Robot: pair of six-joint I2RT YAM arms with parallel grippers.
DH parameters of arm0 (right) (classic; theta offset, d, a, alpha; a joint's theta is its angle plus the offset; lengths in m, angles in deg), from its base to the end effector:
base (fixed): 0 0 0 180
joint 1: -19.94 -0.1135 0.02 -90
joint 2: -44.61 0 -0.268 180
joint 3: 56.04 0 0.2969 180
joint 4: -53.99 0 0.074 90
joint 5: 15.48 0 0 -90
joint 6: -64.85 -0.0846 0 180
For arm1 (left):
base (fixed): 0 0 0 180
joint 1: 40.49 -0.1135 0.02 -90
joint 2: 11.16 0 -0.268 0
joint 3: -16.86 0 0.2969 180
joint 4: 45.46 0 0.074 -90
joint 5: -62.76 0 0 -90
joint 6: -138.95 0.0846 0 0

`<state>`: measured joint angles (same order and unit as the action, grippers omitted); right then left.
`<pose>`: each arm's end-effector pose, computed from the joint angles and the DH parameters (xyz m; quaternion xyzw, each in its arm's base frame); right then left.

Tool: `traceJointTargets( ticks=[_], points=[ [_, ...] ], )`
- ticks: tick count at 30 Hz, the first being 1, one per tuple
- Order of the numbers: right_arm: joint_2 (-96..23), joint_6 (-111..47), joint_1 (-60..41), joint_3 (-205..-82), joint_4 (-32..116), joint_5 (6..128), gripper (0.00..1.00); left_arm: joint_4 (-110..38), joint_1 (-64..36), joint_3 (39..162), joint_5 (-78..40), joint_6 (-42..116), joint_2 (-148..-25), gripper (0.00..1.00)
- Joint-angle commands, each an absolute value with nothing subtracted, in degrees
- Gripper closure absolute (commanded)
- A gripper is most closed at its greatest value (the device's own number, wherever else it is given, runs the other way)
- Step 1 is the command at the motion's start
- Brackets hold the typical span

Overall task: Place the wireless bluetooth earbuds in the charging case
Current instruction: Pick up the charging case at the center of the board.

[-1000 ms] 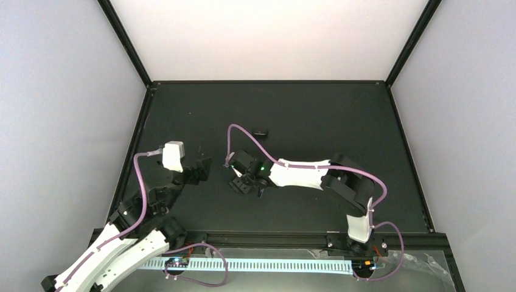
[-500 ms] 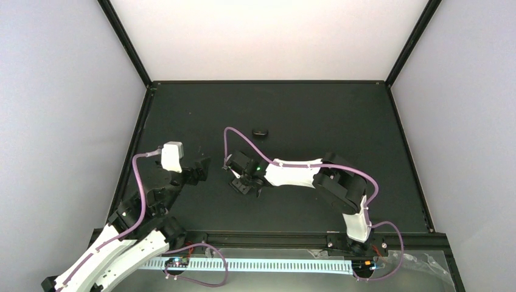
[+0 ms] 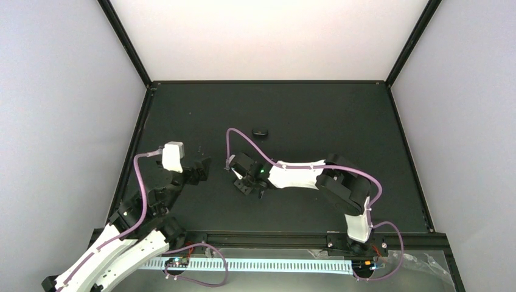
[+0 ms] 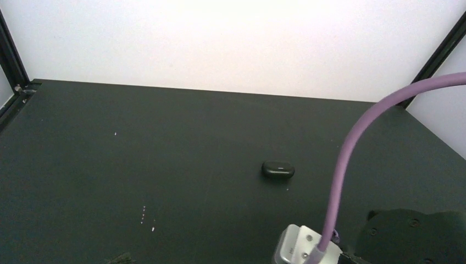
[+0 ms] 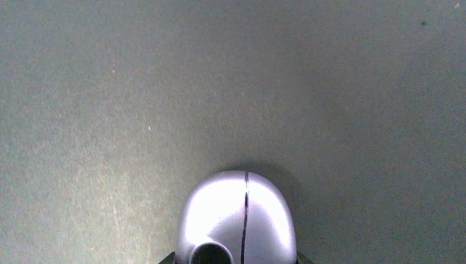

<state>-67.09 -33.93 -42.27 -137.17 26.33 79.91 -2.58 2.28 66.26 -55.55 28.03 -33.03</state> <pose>0.2206 0.4015 0.0770 -0.4204 0.8640 0.1219 0.2489 0.1577 -0.0913 0.3113 0.0005 0.7852 -0.1450 0.6020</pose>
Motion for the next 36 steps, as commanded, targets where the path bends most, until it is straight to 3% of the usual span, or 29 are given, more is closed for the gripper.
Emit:
traceJointTargets(
  ticks=[1, 9, 19, 28, 36],
  points=[
    [-62.10, -32.98, -41.80, -132.68, 28.24, 82.18, 0.61, -4.33, 1.97, 64.97, -55.45, 28.31, -33.48, 0.01],
    [-39.21, -31.28, -41.93, -120.11, 31.84, 84.95, 0.63, -8.43, 2.01, 64.03, -49.80, 22.54, -35.01, 0.01],
    [-10.28, -22.49, -42.30, -114.35, 24.44, 86.78, 0.64, -29.56, 1.94, 65.66, -21.74, 22.82, -44.54, 0.01],
    [-3.52, -16.43, -43.98, -116.10, 19.11, 89.14, 0.64, -36.72, 1.97, 72.44, -2.42, 21.27, -57.78, 0.02],
    [-3.91, -11.84, -47.08, -118.10, 18.16, 93.89, 0.64, -36.03, 1.97, 75.86, 4.77, 17.30, -66.90, 0.12]
  ],
)
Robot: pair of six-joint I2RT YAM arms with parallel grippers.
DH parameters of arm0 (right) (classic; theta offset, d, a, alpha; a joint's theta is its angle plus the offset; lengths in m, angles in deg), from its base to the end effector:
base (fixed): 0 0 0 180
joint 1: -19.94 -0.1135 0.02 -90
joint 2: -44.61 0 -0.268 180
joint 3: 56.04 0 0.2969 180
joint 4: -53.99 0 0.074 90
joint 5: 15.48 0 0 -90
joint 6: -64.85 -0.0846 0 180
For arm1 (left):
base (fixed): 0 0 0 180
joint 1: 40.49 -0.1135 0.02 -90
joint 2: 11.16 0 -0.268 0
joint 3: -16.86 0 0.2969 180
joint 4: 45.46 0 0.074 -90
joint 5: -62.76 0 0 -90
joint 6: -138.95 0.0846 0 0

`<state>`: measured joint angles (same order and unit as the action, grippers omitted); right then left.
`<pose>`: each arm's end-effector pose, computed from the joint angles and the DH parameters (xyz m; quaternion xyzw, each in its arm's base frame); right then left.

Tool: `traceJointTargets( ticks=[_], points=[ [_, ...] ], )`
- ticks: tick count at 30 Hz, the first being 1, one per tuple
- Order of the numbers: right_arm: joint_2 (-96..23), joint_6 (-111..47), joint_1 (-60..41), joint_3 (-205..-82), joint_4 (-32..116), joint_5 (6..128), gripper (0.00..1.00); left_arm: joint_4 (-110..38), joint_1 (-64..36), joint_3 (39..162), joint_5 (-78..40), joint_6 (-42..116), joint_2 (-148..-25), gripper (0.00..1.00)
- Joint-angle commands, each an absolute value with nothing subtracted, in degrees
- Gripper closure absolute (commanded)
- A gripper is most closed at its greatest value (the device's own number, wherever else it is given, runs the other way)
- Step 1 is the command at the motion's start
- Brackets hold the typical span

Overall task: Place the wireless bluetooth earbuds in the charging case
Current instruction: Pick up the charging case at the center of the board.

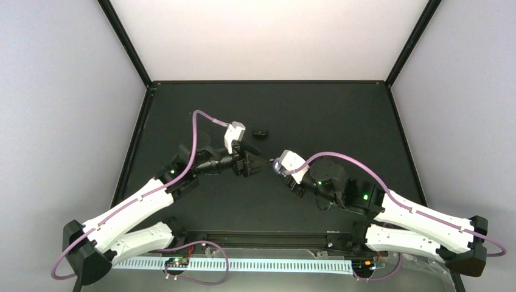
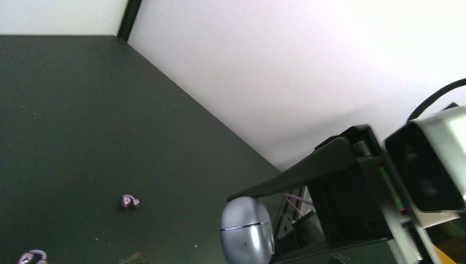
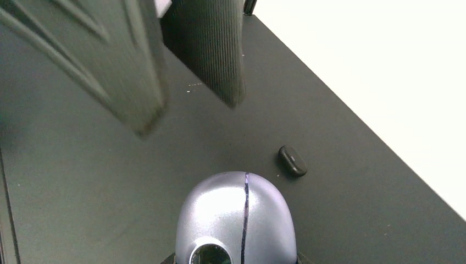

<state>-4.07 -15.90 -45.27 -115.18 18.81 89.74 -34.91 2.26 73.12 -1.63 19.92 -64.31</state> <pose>0.1361 0.2416 0.3036 -0.4481 0.7078 0.1523 0.5244 0.1990 -0.2337 0.3246 0.2327 0.7101 -0.5121 0.4236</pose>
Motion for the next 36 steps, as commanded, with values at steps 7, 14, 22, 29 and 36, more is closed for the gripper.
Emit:
traceJointTargets(
  ticks=[7, 14, 22, 29, 36],
  points=[
    [-5.79, -3.85, -53.47, -119.21, 16.43, 104.31, 0.64, -36.54, 1.97, 75.67, 6.33, 16.86, -67.37, 0.13],
    [-8.06, -1.08, -55.64, -121.56, 15.31, 107.01, 0.64, -38.91, 1.99, 73.39, 6.28, 17.47, -66.14, 0.13],
    [-9.75, -1.51, -56.19, -123.55, 16.26, 105.46, 0.64, -39.59, 2.10, 73.20, 7.78, 17.85, -68.37, 0.22],
    [-10.55, -1.32, -56.63, -124.42, 16.97, 105.11, 0.64, -40.56, 2.42, 73.08, 9.07, 17.67, -69.49, 0.31],
    [-11.36, -1.06, -57.27, -125.17, 17.93, 104.88, 0.64, -40.90, 2.92, 72.82, 9.76, 17.43, -70.91, 0.43]
  ],
)
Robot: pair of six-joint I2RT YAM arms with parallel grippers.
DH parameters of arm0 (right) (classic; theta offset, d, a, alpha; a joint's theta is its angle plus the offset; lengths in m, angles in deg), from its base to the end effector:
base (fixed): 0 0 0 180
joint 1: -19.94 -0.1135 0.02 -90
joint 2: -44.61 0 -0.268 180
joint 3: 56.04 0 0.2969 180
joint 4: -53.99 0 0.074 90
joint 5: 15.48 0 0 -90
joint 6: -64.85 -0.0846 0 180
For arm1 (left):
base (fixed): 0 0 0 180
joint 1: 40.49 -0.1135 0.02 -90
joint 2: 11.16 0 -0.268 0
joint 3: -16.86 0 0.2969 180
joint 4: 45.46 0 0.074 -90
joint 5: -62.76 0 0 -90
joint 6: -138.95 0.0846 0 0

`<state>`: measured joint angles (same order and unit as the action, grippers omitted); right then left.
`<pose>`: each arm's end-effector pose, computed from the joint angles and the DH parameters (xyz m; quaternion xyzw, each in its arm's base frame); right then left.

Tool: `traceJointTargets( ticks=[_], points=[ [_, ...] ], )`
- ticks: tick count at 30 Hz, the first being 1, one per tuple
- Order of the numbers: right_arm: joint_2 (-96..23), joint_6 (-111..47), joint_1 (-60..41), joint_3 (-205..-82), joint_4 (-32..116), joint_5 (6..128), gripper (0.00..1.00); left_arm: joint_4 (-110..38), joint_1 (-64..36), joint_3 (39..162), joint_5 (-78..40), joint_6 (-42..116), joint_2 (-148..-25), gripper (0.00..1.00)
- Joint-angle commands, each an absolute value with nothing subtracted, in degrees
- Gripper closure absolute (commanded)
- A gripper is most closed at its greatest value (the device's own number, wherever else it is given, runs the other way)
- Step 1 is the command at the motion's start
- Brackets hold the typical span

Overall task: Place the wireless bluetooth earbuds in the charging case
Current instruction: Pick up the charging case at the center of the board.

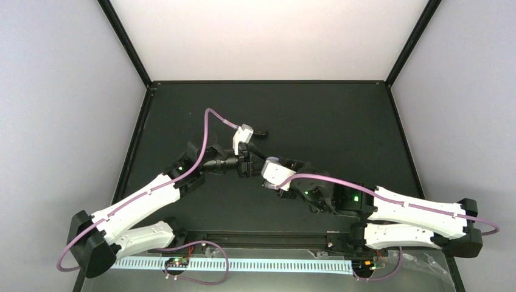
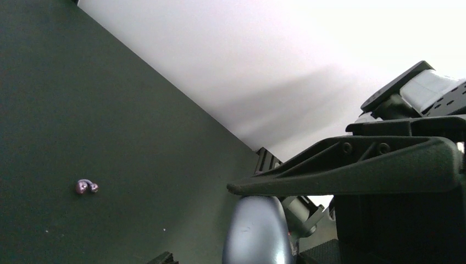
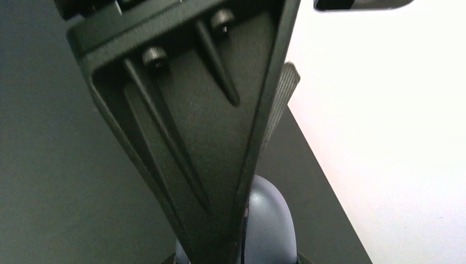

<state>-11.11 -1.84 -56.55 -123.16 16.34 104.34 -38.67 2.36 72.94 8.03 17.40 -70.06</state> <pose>0.1092 0.2744 0.3284 -0.5402 0.6325 0.0330 0.5541 0.2008 -0.2529 0.3045 0.2662 0.7052 -0.5562 0.3500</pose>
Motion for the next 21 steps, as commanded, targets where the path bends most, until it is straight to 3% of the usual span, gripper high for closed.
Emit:
traceJointTargets(
  ticks=[1, 21],
  points=[
    [-11.50, -0.95, -57.31, -125.22, 18.05, 104.85, 0.64, -40.99, 3.01, 72.77, 9.87, 17.40, -71.04, 0.44],
    [-12.36, -0.81, -58.37, -125.14, 21.31, 105.96, 0.64, -44.12, 4.04, 70.98, 10.11, 14.98, -71.79, 0.61]
  ],
)
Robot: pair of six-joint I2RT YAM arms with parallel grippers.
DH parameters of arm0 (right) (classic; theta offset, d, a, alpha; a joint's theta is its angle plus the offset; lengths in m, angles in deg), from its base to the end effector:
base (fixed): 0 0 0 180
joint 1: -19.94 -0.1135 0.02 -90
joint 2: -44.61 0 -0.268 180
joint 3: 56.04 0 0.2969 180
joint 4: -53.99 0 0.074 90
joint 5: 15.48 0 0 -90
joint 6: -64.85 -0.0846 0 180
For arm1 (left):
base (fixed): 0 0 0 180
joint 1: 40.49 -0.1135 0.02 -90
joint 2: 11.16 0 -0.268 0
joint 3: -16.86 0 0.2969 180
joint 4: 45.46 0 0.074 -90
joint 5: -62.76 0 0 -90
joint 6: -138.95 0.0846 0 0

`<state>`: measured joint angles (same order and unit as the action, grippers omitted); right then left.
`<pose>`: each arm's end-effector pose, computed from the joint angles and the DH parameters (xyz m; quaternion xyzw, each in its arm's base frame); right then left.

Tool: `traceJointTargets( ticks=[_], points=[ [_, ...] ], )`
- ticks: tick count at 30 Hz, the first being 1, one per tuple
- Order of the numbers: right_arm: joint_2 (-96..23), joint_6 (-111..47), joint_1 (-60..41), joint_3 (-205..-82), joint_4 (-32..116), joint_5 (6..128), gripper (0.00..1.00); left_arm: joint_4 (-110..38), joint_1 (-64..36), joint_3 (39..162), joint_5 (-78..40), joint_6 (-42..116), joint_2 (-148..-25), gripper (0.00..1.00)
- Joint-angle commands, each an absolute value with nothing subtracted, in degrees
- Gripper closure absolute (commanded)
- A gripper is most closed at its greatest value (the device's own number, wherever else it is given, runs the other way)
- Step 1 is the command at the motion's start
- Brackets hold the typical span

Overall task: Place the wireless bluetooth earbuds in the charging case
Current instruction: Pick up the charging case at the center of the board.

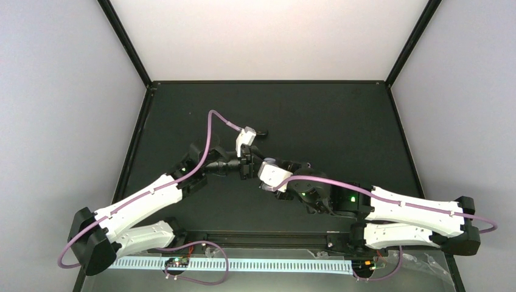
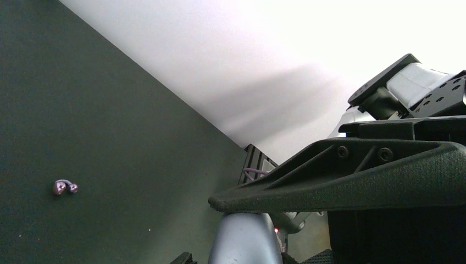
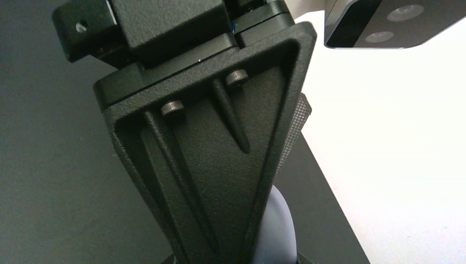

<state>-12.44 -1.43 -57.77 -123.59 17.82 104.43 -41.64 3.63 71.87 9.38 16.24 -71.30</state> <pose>0.1049 0.2831 0.3287 -0.5460 0.6242 0.0388 0.5574 0.1964 -0.2607 0.2973 0.2749 0.6978 -0.5704 0.3350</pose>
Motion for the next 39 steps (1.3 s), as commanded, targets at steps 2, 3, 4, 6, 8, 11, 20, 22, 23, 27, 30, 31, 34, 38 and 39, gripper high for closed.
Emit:
traceJointTargets(
  ticks=[2, 3, 4, 6, 8, 11, 20, 22, 23, 27, 30, 31, 34, 38, 39],
  points=[
    [-12.31, -0.86, -58.37, -125.02, 21.56, 106.22, 0.64, -44.51, 4.07, 70.64, 10.11, 14.69, -71.77, 0.58],
    [-12.27, -0.76, -58.37, -124.94, 21.66, 106.37, 0.64, -44.53, 4.10, 70.56, 10.19, 14.59, -71.76, 0.57],
    [-12.20, -0.69, -58.37, -124.92, 21.76, 106.53, 0.64, -44.46, 4.12, 70.49, 10.28, 14.59, -71.78, 0.57],
    [-11.98, -0.62, -58.37, -124.70, 21.93, 106.95, 0.64, -44.28, 4.08, 70.38, 10.20, 14.67, -71.64, 0.57],
    [-11.87, -0.56, -58.37, -124.57, 21.95, 107.33, 0.64, -44.12, 4.07, 70.20, 10.07, 14.76, -71.48, 0.57],
    [-11.76, -0.65, -58.32, -124.50, 21.86, 107.41, 0.64, -44.28, 4.09, 69.83, 9.86, 14.64, -71.20, 0.58],
    [-11.70, -1.21, -58.36, -124.38, 22.12, 107.08, 0.64, -45.27, 4.07, 69.33, 9.57, 14.49, -70.34, 0.86],
    [-11.65, -1.61, -58.37, -124.55, 21.99, 106.62, 0.61, -45.46, 4.10, 69.14, 9.35, 14.71, -69.87, 0.92],
    [-11.55, -1.86, -58.36, -124.68, 21.84, 106.14, 0.58, -45.45, 4.08, 69.06, 9.12, 14.82, -69.63, 0.94],
    [-11.24, -4.59, -58.37, -126.26, 19.75, 103.54, 0.31, -45.36, 4.01, 69.02, 7.93, 15.62, -68.68, 0.98],
    [-9.67, -7.52, -58.29, -128.04, 17.90, 100.38, 0.21, -44.72, 3.99, 69.12, 6.34, 16.63, -67.29, 0.99],
    [-8.90, -8.61, -58.22, -128.87, 17.20, 99.11, 0.19, -44.59, 3.92, 69.09, 6.00, 17.18, -66.68, 0.98],
    [-6.36, -12.08, -56.64, -132.04, 14.73, 93.06, 0.18, -43.87, 3.90, 69.21, 6.19, 20.00, -64.25, 0.99],
    [-2.00, -17.28, -52.18, -134.02, 14.92, 81.93, 0.17, -43.99, 3.90, 69.07, 10.80, 25.01, -59.82, 0.98],
    [-1.11, -18.57, -51.14, -134.13, 15.38, 79.83, 0.17, -44.41, 3.92, 68.85, 12.40, 26.12, -58.63, 0.98]
  ],
)
